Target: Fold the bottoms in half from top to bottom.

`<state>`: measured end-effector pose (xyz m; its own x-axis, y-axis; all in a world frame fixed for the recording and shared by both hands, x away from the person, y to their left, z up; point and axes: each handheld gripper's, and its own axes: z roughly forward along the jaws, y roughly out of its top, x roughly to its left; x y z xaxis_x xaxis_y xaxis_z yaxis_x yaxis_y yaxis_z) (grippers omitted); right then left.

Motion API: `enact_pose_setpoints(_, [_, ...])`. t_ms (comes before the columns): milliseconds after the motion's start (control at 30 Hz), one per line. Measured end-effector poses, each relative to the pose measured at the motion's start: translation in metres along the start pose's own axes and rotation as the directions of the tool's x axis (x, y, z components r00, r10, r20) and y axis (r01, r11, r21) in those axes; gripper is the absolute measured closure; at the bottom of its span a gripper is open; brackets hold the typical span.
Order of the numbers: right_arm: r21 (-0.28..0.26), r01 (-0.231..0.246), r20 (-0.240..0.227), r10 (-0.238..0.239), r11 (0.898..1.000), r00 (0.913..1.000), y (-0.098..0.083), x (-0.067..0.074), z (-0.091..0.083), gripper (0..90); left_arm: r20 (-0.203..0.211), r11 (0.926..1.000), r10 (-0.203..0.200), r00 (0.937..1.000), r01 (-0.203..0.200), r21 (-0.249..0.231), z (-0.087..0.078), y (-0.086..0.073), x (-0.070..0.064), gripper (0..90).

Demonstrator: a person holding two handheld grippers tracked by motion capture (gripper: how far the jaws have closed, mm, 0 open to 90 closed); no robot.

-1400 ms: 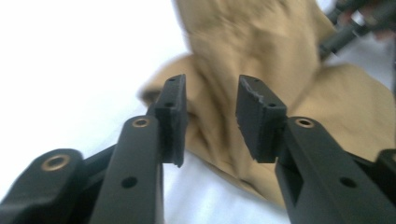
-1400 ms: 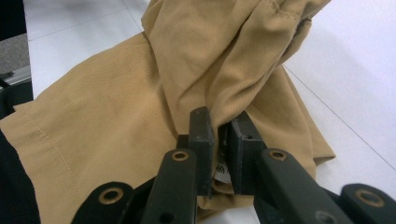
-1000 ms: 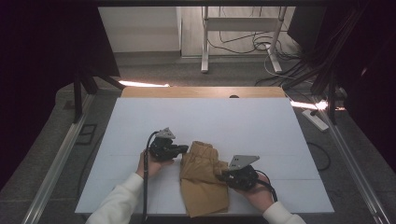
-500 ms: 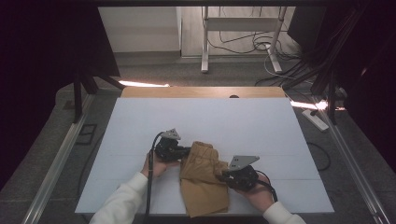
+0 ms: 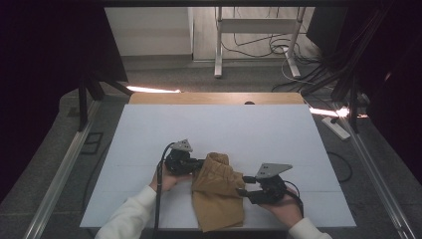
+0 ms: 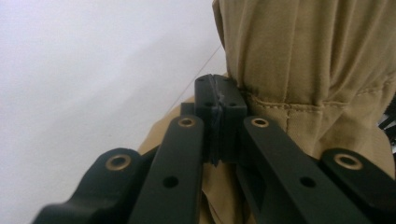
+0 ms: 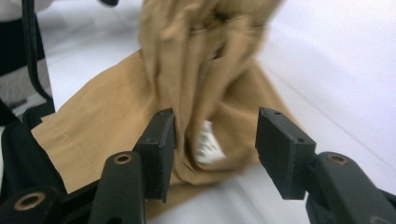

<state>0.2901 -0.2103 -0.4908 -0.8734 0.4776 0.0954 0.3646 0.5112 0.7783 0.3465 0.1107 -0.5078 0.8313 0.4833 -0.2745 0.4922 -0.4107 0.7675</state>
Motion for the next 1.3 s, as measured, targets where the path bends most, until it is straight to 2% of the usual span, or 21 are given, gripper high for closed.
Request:
enact_pose_setpoints(133, [-0.001, -0.053, 0.053, 0.053, 0.999, 0.9972, -0.006, -0.013, -0.014, 47.2, 0.012, 0.9998, 0.020, 0.9997, -0.020, -0.001, -0.004, -0.001, -0.006, 88.5])
enact_pose_setpoints(300, [0.017, -0.102, 0.099, 0.100, 0.995, 0.9901, -0.011, -0.027, -0.015, 46.8, 0.029, 0.9991, 0.041, 0.9987, -0.041, -0.004, -0.011, -0.002, -0.015, 88.4])
enact_pose_setpoints(500, [0.050, -0.100, 0.118, 0.094, 0.994, 0.9886, -0.013, -0.033, -0.006, 46.5, 0.080, 0.9970, 0.074, 0.9940, -0.076, 0.015, -0.016, -0.005, -0.025, 86.4])
enact_pose_setpoints(633, [0.061, -0.100, 0.117, 0.093, 0.993, 0.9888, -0.013, -0.033, -0.003, 46.1, 0.071, 0.9969, 0.075, 0.9947, -0.077, 0.017, -0.017, -0.008, -0.027, 84.7])
enact_pose_setpoints(733, [0.062, -0.096, 0.117, 0.088, 0.993, 0.9892, -0.013, -0.033, -0.003, 46.0, 0.048, 0.9973, 0.072, 0.9963, -0.072, 0.014, -0.018, -0.008, -0.025, 82.4])
enact_pose_setpoints(800, [0.059, -0.096, 0.114, 0.089, 0.994, 0.9895, -0.013, -0.032, -0.003, 46.0, -0.007, 0.9983, 0.058, 0.9983, -0.058, 0.009, -0.019, -0.008, -0.024, 73.5])
enact_pose_setpoints(867, [0.053, -0.095, 0.109, 0.088, 0.994, 0.9901, -0.012, -0.031, -0.002, 46.0, -0.028, 0.9986, 0.051, 0.9983, -0.051, 0.014, -0.019, -0.009, -0.022, 69.5])
enact_pose_setpoints(933, [0.046, -0.093, 0.105, 0.087, 0.995, 0.9907, -0.011, -0.029, -0.001, 46.1, -0.075, 0.9987, 0.046, 0.9961, -0.044, 0.025, -0.018, -0.011, -0.020, 60.3])
enact_pose_setpoints(1100, [0.027, -0.065, 0.088, 0.063, 0.998, 0.9941, -0.004, -0.022, -0.001, 46.1, -0.124, 0.9991, 0.037, 0.9916, -0.033, 0.028, -0.021, -0.013, -0.014, 53.1])
enact_pose_setpoints(1300, [0.001, -0.079, 0.071, 0.079, 0.997, 0.9944, 0.005, -0.020, -0.003, 43.9, -0.160, 0.9995, 0.020, 0.9870, -0.016, 0.028, -0.026, -0.014, -0.008, 44.6])
